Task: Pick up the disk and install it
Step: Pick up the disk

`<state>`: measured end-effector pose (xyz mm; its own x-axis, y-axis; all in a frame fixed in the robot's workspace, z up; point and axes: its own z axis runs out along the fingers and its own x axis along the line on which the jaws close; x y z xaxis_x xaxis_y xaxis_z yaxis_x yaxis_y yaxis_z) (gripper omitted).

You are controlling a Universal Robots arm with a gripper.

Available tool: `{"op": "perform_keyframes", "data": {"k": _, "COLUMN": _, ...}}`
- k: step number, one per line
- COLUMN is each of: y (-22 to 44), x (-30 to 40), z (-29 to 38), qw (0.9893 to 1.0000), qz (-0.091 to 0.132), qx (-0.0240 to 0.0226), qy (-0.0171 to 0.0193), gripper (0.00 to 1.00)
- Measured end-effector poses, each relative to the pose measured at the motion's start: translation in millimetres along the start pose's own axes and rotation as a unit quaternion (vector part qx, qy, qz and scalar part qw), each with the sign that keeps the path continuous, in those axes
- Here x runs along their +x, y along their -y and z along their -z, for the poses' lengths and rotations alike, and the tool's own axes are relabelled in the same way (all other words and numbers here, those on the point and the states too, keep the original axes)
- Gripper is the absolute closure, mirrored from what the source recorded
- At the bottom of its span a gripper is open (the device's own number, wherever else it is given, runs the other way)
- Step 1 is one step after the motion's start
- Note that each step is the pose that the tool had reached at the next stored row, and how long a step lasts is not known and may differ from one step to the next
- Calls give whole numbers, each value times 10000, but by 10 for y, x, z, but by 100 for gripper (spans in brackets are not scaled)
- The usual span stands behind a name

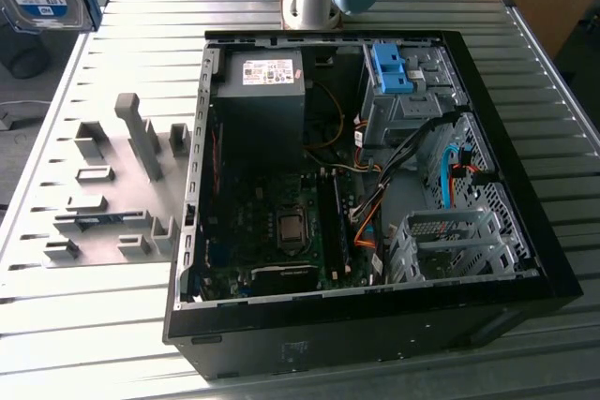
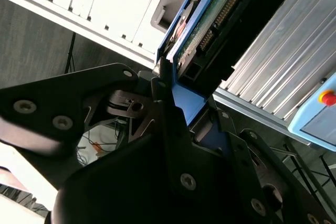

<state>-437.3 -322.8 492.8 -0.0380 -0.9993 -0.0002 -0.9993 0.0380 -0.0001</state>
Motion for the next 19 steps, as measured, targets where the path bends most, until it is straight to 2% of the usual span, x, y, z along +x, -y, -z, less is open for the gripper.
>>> {"op": "perform_keyframes", "data": {"k": 12, "y": 0, "x": 0, "z": 77, "qw": 10000, "qz": 0, "qx": 0, "qy": 0, "gripper": 64}}
{"op": "perform_keyframes", "data": {"k": 19, "y": 0, "x": 0, "z": 145, "qw": 10000, "qz": 0, "qx": 0, "qy": 0, "gripper": 64}}
